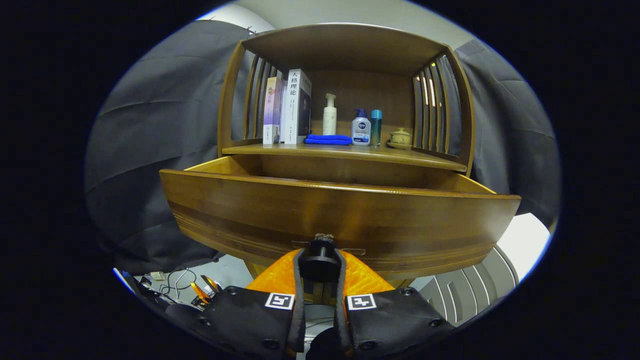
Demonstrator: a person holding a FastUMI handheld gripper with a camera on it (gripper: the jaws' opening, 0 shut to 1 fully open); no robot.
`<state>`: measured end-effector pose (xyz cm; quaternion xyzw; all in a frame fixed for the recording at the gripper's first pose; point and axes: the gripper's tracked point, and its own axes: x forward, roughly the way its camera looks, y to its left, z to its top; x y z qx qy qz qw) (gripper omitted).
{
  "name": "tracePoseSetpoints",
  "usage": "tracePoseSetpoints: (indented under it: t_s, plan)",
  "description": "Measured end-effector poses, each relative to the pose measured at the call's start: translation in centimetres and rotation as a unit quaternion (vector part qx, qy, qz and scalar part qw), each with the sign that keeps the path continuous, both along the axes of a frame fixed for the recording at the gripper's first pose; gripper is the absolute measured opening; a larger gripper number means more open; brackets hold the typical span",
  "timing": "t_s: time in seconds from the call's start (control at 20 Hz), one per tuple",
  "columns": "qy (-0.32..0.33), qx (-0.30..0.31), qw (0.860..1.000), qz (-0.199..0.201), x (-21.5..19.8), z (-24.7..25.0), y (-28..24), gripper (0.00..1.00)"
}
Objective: Pull open the drawer, take out the items inside it, and place them on the countertop above the cabinet.
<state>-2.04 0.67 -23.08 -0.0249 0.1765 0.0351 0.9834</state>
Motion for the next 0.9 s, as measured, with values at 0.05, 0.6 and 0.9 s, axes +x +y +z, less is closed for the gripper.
tracePoseSetpoints:
  t_s: [0.05, 0.6, 0.9]
  plan:
    - [-0.005, -0.001, 1.0, 0.002, -0.3, 0.2, 0.0, 0.25]
    - [0.003, -0.009, 0.999, 0.035, -4.3, -0.4, 0.6, 0.25]
    - [0.001, -0.012, 0.999, 0.039, -5.0, -0.6, 0.8, 0.25]
